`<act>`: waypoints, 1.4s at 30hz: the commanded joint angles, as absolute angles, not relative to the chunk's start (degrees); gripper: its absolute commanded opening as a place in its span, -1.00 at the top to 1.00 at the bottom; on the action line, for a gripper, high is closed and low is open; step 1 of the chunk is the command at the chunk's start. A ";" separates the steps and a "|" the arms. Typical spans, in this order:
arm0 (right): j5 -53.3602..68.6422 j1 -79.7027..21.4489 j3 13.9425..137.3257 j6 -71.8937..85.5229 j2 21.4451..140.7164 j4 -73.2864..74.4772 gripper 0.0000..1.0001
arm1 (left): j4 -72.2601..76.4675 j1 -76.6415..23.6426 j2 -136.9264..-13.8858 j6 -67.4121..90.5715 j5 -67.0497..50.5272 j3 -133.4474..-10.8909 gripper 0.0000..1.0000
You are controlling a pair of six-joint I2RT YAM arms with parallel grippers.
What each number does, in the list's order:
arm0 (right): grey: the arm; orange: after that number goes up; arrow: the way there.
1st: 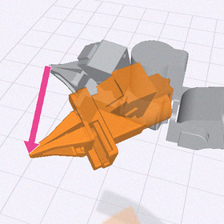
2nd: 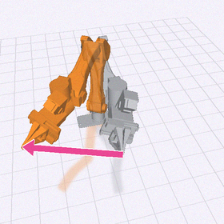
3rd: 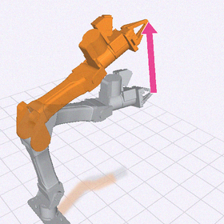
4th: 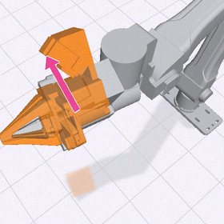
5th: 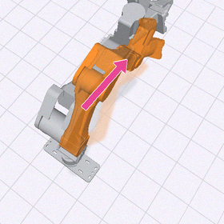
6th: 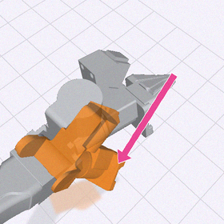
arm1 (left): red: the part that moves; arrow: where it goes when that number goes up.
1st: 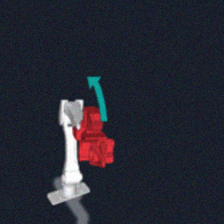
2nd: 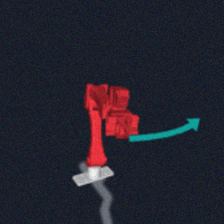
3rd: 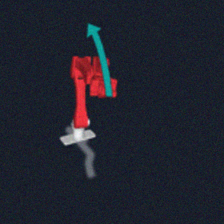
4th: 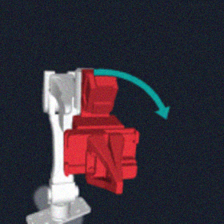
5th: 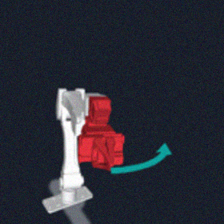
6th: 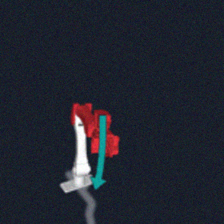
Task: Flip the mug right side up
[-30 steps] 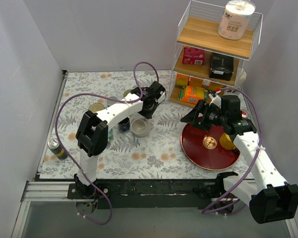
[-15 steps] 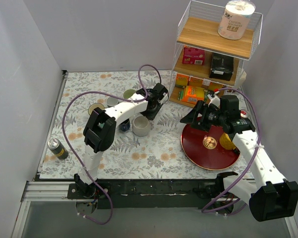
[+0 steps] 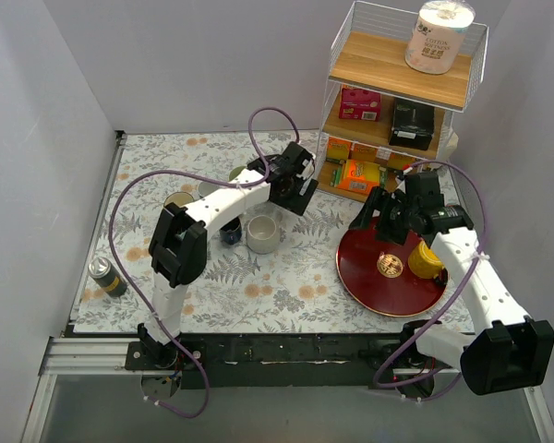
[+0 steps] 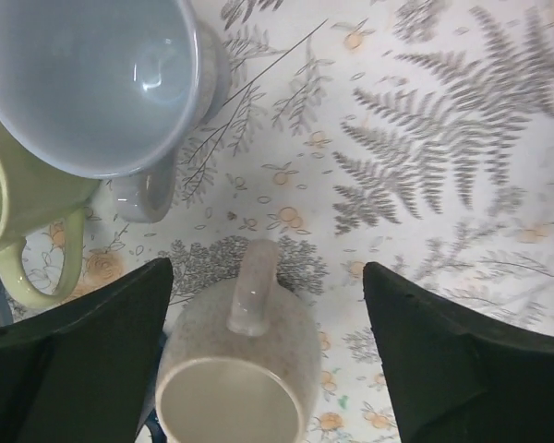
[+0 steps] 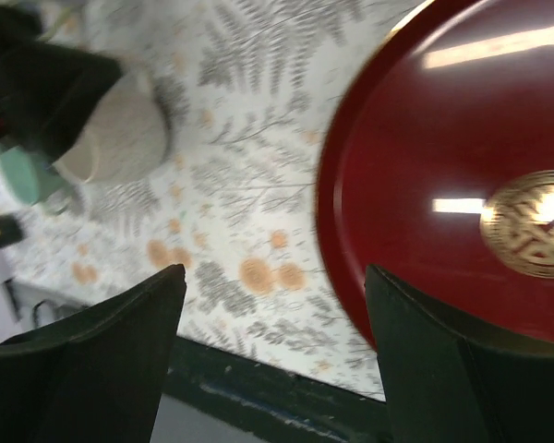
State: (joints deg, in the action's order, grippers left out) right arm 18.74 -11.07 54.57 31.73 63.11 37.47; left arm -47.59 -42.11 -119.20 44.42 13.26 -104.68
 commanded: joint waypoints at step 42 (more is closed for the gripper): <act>-5.80 15.21 43.43 19.95 64.34 28.30 -0.83 | -30.32 -44.47 -71.46 54.84 -8.26 -67.85 -0.96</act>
